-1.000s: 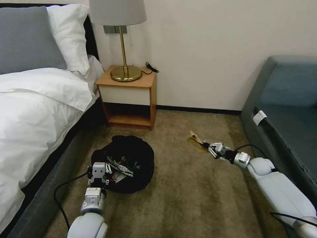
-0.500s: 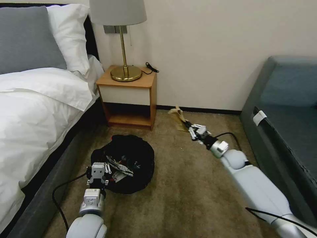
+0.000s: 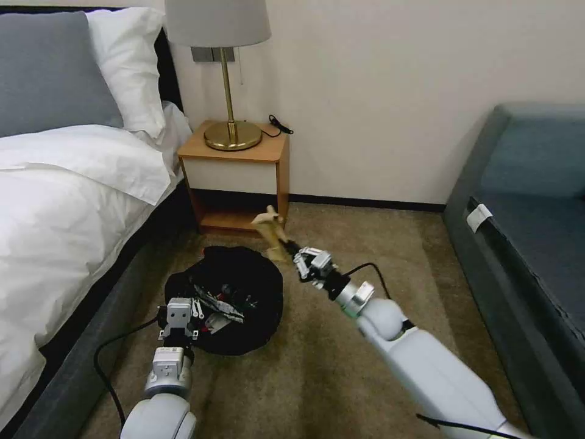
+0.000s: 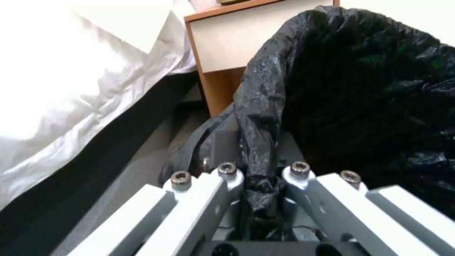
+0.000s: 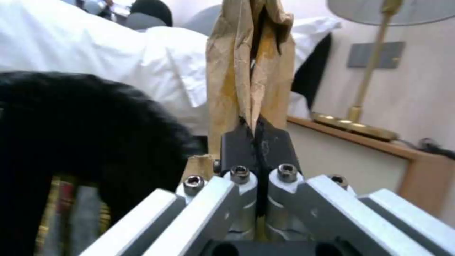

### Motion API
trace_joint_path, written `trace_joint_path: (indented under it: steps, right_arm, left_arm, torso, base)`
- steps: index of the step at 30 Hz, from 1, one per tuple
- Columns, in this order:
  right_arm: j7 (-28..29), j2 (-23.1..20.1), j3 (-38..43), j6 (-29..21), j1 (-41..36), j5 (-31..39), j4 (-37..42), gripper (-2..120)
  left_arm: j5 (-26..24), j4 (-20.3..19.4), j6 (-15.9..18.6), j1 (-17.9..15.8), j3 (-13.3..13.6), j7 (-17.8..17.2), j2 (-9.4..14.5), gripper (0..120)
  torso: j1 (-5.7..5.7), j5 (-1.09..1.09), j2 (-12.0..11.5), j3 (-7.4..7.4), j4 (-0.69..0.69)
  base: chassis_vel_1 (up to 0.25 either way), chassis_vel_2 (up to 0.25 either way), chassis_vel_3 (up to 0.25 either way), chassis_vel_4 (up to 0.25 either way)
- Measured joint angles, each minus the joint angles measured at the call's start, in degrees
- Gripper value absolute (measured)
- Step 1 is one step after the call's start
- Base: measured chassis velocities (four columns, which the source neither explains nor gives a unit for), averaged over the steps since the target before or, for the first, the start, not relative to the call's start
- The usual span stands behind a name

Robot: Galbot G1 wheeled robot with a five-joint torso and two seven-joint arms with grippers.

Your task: Pick up the trash bin, then pick up the garbage on the floor and place it into the trash bin.

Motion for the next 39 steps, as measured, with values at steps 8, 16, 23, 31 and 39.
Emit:
trace_joint_path:
  steps: [8, 16, 23, 31, 39]
  right_arm:
    - [0.2, 5.5, -3.2, -0.3, 0.0, -2.6, -1.1, 0]
    - [0.0, 7.0, -4.6, 0.9, -0.3, -5.0, -4.4, 0]
    - [-0.6, 7.3, -4.9, 2.2, 0.2, -5.8, -6.9, 0]
    - [-1.4, 6.8, -4.6, 3.1, 0.0, -6.8, -8.8, 0]
    - [-1.3, 6.0, -3.8, 3.6, -0.6, -8.4, -10.2, 22]
  left_arm:
    - [0.0, 1.0, 0.2, -1.4, 0.8, 0.0, -0.9, 3]
    - [-0.4, 0.7, 0.4, -1.7, 0.5, -0.1, -0.6, 3]
    - [-0.8, 0.7, 0.6, -2.2, 0.4, -0.2, -0.5, 3]
    - [-1.1, 0.6, 0.6, -2.4, 0.3, -0.2, -0.4, 3]
    - [-1.2, 0.2, 0.6, -2.3, 0.2, -0.3, -0.3, 3]
  torso:
    - [0.0, 0.0, 0.0, 0.0, 0.01]
    - [0.0, 0.01, 0.0, 0.0, 0.01]
    - [0.0, 0.01, 0.0, 0.0, 0.01]
    - [0.0, 0.01, 0.0, 0.0, 0.01]
    - [0.0, 0.01, 0.0, 0.0, 0.01]
  base:
    - [0.0, 0.0, 0.0, 0.0]
    - [0.0, 0.0, 0.0, 0.0]
    - [0.0, 0.0, 0.0, 0.0]
    - [0.0, 0.0, 0.0, 0.0]
    - [0.0, 0.0, 0.0, 0.0]
